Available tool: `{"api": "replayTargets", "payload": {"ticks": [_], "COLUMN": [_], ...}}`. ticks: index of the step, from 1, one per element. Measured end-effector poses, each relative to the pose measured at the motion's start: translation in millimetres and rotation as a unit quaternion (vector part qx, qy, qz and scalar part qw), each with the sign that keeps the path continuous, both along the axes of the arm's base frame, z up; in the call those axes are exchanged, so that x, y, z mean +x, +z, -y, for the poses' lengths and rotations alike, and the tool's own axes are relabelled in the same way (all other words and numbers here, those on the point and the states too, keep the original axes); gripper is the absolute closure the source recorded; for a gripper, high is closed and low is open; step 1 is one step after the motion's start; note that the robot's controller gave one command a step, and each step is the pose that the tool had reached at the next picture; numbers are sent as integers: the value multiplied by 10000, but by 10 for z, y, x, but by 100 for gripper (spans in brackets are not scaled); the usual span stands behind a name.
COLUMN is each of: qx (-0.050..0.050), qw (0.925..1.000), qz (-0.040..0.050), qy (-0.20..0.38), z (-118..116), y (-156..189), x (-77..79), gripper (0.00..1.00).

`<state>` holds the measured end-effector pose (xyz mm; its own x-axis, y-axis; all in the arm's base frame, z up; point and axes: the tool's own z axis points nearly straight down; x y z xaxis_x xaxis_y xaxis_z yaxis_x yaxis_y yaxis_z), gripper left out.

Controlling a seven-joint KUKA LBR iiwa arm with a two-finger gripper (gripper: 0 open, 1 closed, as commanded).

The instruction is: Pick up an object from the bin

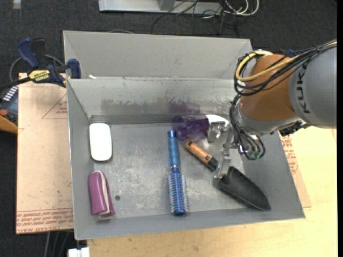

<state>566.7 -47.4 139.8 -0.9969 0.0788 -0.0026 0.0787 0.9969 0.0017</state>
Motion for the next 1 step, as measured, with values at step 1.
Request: {"api": "replayTargets", "payload": {"ticks": [1], "qx": [24], "qw": [10000], "qz": [-8], "qy": [-90], "z": [-189], "y": [-695], "x": [-149], "gripper": [0]}}
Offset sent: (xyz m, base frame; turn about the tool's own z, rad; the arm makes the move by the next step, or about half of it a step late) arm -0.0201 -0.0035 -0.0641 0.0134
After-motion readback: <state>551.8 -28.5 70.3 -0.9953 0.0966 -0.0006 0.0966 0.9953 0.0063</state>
